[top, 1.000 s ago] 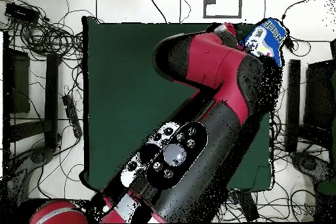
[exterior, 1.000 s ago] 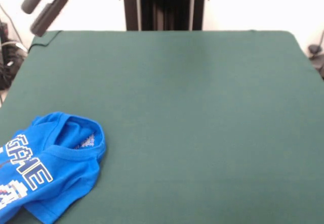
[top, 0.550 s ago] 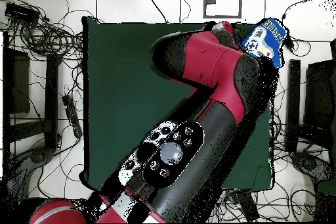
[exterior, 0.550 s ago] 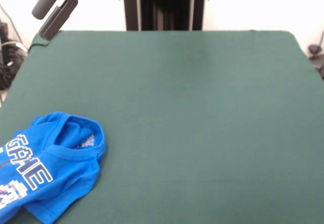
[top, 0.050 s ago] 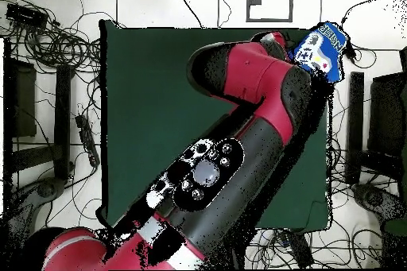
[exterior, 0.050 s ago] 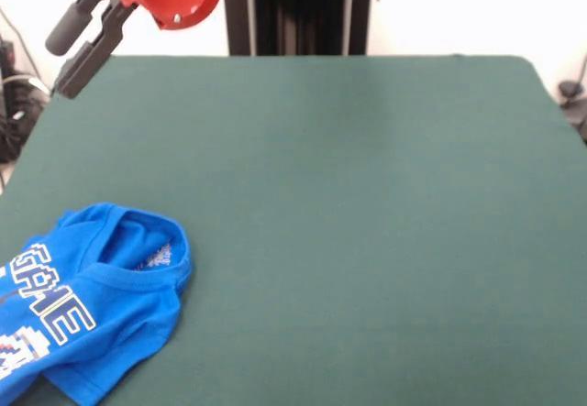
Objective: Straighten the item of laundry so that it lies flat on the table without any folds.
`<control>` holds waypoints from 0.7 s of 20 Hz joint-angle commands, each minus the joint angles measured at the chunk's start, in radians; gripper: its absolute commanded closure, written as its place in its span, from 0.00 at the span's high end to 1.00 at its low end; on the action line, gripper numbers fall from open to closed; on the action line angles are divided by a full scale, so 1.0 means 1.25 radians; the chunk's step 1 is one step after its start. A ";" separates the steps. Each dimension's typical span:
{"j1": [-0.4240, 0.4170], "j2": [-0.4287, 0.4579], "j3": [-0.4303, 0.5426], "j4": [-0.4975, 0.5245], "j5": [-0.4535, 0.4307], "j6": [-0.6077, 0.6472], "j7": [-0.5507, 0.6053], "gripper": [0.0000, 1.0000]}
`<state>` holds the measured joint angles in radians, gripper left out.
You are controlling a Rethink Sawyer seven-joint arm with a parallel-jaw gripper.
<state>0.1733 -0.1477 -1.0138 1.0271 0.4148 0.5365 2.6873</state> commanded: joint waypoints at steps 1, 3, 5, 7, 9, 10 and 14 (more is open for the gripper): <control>0.007 0.048 0.056 -0.004 0.056 0.047 0.218 1.00; 0.007 0.049 0.054 -0.009 0.058 0.050 0.212 1.00; 0.005 0.051 0.054 -0.019 0.062 0.056 0.205 1.00; 0.004 0.053 0.052 -0.026 0.063 0.056 0.199 1.00; 0.005 0.061 0.038 -0.038 0.066 0.068 0.203 1.00; 0.005 0.062 0.036 -0.040 0.066 0.075 0.200 1.00; 0.000 0.066 0.033 -0.050 0.069 0.084 0.193 1.00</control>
<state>0.1682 -0.0807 -1.0140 1.0044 0.4438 0.5364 2.6873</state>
